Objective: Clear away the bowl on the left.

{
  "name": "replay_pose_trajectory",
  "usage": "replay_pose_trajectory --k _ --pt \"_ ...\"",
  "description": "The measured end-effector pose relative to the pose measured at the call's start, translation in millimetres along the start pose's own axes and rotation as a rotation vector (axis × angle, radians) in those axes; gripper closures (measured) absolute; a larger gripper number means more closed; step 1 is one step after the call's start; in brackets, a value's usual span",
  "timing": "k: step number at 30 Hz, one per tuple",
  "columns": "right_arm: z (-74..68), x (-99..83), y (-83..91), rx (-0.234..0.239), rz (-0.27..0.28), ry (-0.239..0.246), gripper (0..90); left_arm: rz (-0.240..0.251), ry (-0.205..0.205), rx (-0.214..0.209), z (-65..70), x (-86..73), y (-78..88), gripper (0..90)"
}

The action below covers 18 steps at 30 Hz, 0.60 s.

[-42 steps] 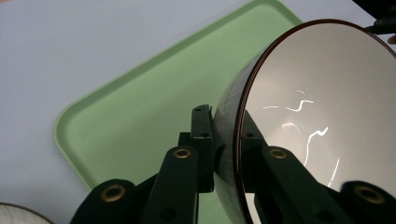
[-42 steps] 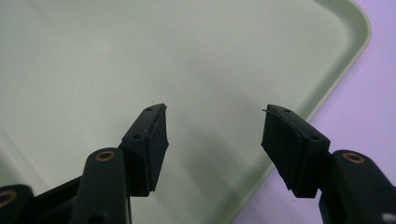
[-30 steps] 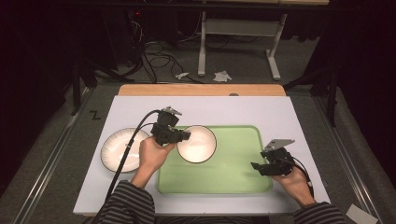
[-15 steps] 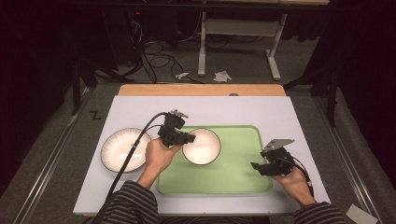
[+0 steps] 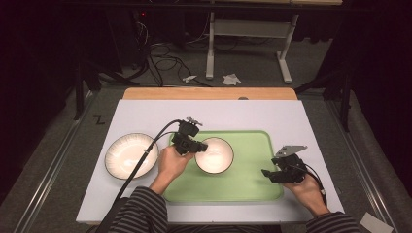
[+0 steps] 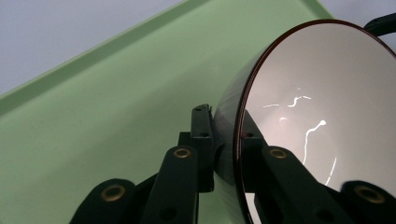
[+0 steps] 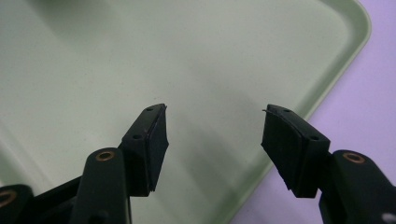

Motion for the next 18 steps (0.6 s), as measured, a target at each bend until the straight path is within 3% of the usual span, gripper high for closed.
replay_pose_trajectory --k 18 --pt "-3.1 -12.1 8.4 -0.023 0.001 -0.034 41.8 -0.048 0.033 0.045 -11.9 -2.5 -29.0 82.0"
Point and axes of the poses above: each handheld gripper's, and its own axes: y roughly backward along the jaws, x roughly out of its top, z roughly to its right, the point moved 1 cm from there along -y, roughly forward along the jaws, and after that the axes turned 3 degrees about -z, right-handed, at the moved point
